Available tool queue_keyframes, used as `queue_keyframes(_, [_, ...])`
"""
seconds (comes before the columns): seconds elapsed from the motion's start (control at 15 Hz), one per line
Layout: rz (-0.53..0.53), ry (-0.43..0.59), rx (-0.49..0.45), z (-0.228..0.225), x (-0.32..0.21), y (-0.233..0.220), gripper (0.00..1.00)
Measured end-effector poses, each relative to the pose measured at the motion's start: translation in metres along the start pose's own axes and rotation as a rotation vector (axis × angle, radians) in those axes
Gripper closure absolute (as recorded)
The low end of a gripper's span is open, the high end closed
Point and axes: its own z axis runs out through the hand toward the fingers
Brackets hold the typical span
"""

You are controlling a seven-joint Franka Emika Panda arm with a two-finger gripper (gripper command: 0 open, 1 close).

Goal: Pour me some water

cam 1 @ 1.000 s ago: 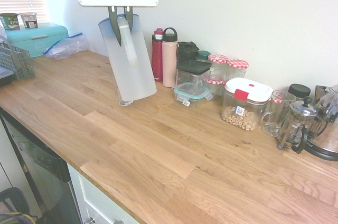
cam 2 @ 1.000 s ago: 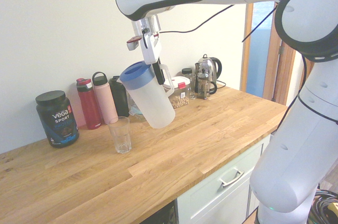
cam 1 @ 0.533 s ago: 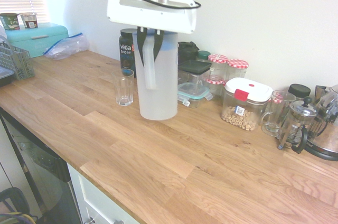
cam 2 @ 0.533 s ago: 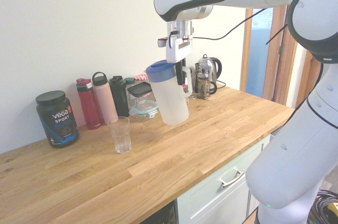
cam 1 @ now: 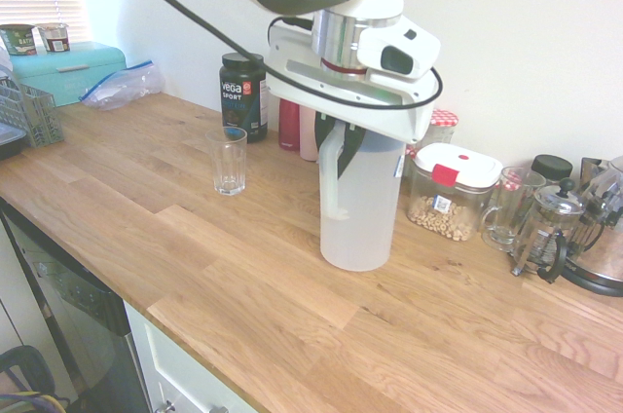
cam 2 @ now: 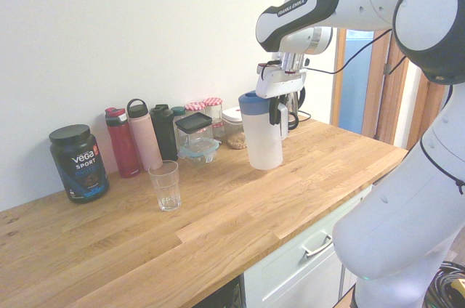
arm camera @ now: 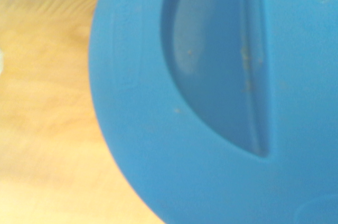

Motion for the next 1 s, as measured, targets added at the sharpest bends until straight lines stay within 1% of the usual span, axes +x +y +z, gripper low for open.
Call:
queue_keyframes(0.2, [0.127, 0.070, 0.047, 0.010, 0.003, 0.006, 1.00])
queue_keyframes(0.33, [0.162, 0.078, 0.051, 0.013, 0.003, 0.009, 1.00])
queue_keyframes(0.93, [0.182, 0.021, 0.029, 0.019, -0.004, 0.010, 1.00])
queue_keyframes(1.0, [0.185, 0.020, 0.028, 0.020, -0.003, 0.011, 0.00])
